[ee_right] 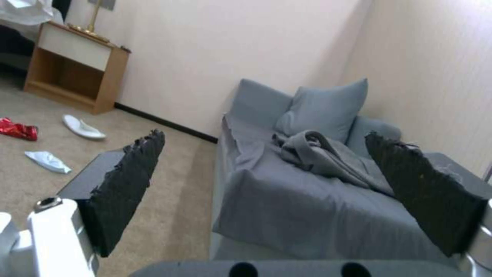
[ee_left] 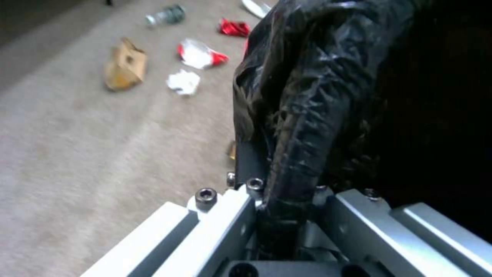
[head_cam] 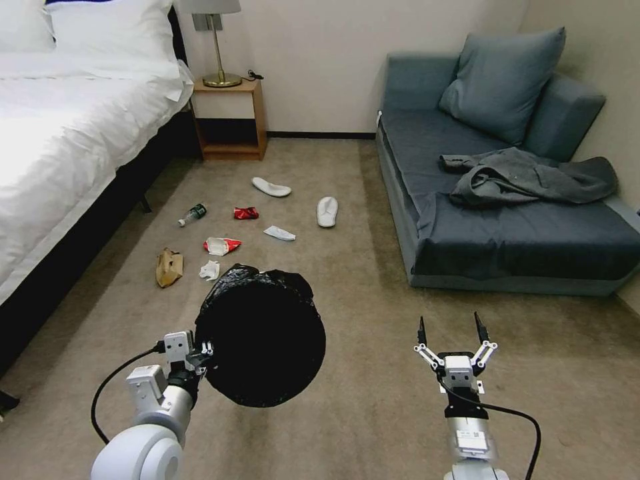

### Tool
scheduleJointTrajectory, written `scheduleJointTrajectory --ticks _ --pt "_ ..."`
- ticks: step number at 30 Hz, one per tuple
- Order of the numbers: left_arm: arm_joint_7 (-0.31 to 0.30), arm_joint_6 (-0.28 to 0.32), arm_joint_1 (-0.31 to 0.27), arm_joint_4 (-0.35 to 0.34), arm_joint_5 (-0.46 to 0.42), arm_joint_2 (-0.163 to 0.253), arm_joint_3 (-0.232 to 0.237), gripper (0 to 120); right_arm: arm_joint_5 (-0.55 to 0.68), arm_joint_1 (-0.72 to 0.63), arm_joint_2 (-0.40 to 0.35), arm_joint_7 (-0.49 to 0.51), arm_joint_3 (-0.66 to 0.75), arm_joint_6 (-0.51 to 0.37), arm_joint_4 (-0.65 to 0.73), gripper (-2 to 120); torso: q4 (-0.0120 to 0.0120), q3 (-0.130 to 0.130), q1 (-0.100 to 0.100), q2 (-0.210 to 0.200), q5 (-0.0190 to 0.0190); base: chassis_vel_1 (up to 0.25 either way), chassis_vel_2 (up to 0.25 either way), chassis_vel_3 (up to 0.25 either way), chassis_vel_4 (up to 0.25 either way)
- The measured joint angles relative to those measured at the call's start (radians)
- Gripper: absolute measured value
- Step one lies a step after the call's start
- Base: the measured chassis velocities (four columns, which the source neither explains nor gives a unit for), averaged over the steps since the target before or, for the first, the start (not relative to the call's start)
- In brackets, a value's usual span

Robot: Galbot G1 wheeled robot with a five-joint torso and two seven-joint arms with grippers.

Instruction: Pick up the trash bin, then pick up the garbage on the floor and place it into the trash bin.

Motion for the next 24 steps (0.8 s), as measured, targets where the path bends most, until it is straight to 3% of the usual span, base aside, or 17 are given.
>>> scheduleJointTrajectory --ticks 2,6,10,14,24 --pt "0.0 -0.041 0.017 -0.001 0.03 0.019 0.0 0 0.0 0.001 0.0 -0.001 0.0 0.001 0.0 100 0.0 0.0 0.0 0.0 0.0001 0.0 0.0 0.0 0.0" --pt "0.032 -0.062 0.031 -0.009 0.043 0.03 -0.004 0 0.0 0.0 0.0 0.0 -0.001 0.005 0.0 100 0.0001 0.0 0.0 0.0 0.0001 0.0 0.0 0.0 0.0" --pt "0.047 -0.124 0.013 0.005 0.077 0.013 -0.008 0 -0.002 -0.002 0.0 0.0 0.0 0.012 0.0 100 -0.0001 0.0 0.0 0.0 0.0001 0.0 0.0 0.0 0.0" --pt "0.023 -0.103 0.005 -0.001 0.071 -0.009 -0.003 0 0.0 -0.009 0.0 0.003 0.001 0.017 0.003 100 0.0 0.0 0.0 0.0 0.0 0.0 0.0 0.0 0.0" --pt "0.03 -0.075 0.044 -0.024 0.046 0.006 -0.001 0 0.0 -0.015 0.0 0.008 0.005 0.025 0.014 100 0.0001 0.0 0.0 0.0 0.0 0.0 0.0 0.0 0.0"
